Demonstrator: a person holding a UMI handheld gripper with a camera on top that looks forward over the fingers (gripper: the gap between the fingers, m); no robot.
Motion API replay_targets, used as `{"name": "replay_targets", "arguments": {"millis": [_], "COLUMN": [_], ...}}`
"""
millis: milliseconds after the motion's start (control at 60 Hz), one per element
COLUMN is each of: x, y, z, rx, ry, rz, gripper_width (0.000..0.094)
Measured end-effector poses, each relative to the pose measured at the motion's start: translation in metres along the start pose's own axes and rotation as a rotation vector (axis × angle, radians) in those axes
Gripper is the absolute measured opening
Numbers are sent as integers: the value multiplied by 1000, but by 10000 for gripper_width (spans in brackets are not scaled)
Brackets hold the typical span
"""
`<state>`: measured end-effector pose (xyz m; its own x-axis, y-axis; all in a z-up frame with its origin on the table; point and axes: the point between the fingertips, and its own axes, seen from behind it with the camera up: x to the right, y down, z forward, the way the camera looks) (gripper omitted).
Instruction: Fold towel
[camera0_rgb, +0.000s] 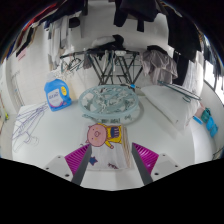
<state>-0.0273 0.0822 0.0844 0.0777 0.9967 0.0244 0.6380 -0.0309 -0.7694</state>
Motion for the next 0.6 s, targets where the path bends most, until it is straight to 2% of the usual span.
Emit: {"name": "replay_targets", "arguments": {"millis": [233,367,600], "x": [0,3,2], "y": [18,33,38], "z": [-170,-242,-286], "rx": [-37,-45,2], "ry": [5,9,35], "rz": [-68,-43,-29], "gripper_width": [847,852,853]}}
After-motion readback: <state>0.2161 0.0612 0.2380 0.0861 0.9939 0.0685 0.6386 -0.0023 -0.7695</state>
